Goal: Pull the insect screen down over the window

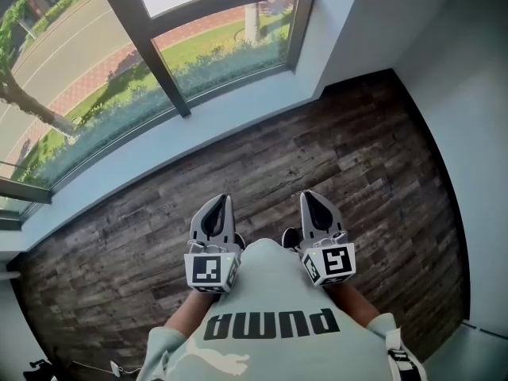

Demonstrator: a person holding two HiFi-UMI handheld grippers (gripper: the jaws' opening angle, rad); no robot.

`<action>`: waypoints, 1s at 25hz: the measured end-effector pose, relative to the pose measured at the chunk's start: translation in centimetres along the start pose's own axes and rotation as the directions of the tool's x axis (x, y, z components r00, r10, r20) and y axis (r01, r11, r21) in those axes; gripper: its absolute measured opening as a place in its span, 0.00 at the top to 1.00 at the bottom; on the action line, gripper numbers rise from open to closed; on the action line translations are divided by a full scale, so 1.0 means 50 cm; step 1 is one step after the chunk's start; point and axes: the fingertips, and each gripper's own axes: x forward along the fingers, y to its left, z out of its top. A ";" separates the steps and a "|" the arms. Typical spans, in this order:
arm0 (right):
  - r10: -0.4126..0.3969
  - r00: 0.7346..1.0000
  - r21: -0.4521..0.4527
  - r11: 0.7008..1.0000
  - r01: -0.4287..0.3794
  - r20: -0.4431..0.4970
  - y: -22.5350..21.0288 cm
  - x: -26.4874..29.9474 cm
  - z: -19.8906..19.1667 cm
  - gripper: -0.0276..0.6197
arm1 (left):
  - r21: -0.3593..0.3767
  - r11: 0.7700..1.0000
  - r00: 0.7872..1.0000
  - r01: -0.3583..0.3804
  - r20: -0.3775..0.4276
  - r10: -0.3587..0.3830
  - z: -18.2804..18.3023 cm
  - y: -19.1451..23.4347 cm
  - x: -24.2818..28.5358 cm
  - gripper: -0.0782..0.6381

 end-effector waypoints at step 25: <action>-0.085 0.996 -0.041 0.996 0.085 -0.008 0.157 0.087 0.022 0.95 | -0.020 0.999 0.999 0.040 0.030 -0.039 -0.004 0.203 -0.050 0.87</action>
